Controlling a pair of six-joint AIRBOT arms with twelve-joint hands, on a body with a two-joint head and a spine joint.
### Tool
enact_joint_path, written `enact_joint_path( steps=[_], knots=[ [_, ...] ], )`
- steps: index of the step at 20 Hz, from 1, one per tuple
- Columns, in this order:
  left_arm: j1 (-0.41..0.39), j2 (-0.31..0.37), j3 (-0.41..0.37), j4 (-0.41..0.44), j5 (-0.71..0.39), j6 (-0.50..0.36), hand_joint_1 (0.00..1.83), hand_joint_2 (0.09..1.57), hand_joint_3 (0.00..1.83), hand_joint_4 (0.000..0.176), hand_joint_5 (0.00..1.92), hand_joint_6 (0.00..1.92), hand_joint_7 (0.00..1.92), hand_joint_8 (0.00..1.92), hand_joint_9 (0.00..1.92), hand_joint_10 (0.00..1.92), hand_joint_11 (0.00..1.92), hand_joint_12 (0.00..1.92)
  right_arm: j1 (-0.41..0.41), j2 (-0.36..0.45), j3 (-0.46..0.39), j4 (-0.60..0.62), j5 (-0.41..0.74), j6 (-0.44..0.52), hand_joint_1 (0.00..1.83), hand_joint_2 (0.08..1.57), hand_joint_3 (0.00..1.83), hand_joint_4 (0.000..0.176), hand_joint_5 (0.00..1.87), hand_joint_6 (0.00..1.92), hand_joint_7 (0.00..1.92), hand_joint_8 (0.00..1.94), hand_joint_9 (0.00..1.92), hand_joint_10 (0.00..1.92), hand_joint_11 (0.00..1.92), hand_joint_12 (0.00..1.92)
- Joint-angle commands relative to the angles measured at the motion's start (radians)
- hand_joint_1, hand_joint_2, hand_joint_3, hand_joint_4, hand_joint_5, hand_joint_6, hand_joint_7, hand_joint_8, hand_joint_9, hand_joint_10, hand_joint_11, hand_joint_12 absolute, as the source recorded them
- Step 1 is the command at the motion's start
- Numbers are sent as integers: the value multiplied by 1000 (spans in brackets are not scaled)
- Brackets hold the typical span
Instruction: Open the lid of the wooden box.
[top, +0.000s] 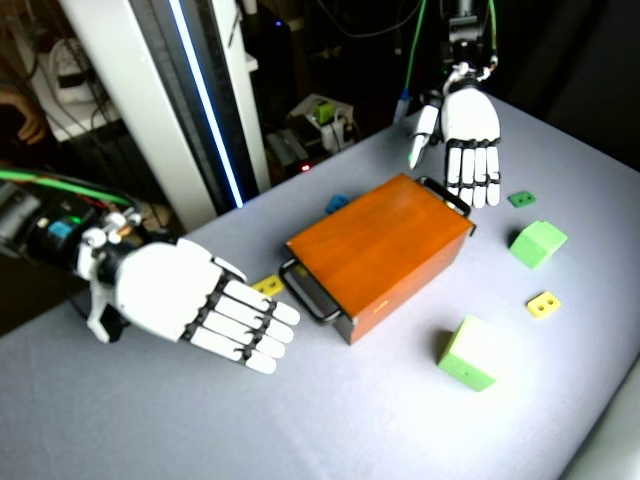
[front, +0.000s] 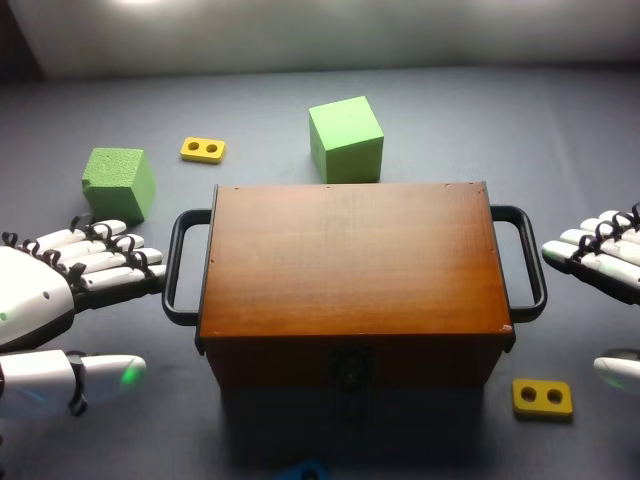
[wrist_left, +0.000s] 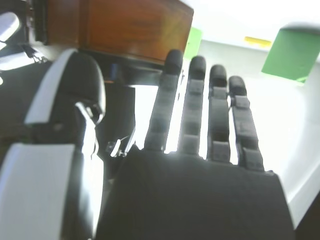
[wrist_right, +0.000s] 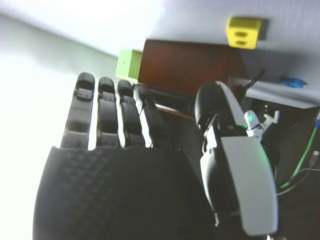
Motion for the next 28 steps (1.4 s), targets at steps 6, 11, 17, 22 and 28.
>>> enact_joint_path(
  steps=[6, 11, 17, 22, 28],
  knots=[
    [-5, -3, 4, -6, -110, -12, 75, 1396, 4, 0, 199, 3, 138, 1, 37, 2, 0, 0, 47, -35, 22, -36, 31, 4, 433, 1373, 0, 0, 0, 0, 0, 0, 0, 0, 0, 0],
    [-5, -6, 5, 11, -96, -25, 74, 1399, 2, 0, 215, 11, 154, 9, 49, 6, 0, 0, 65, -54, 30, -58, 2, 5, 455, 1365, 0, 0, 0, 0, 0, 0, 0, 0, 0, 0],
    [-6, -13, 5, 29, -103, -39, 126, 1390, 0, 8, 99, 0, 54, 0, 7, 0, 0, 0, 71, -56, 31, -73, -1, 12, 439, 1372, 0, 0, 0, 0, 0, 0, 0, 0, 0, 0],
    [-7, -13, 6, 32, -101, -40, 186, 1401, 1, 117, 0, 0, 0, 0, 0, 0, 0, 0, 71, -54, 33, -73, -1, 13, 703, 1394, 2, 0, 0, 0, 0, 0, 0, 0, 0, 0],
    [-7, -14, 8, 33, -100, -40, 325, 1396, 0, 158, 0, 0, 0, 0, 0, 0, 0, 0, 72, -48, 33, -73, 0, 15, 1031, 1417, 6, 0, 0, 0, 0, 0, 0, 0, 0, 0]
  ],
)
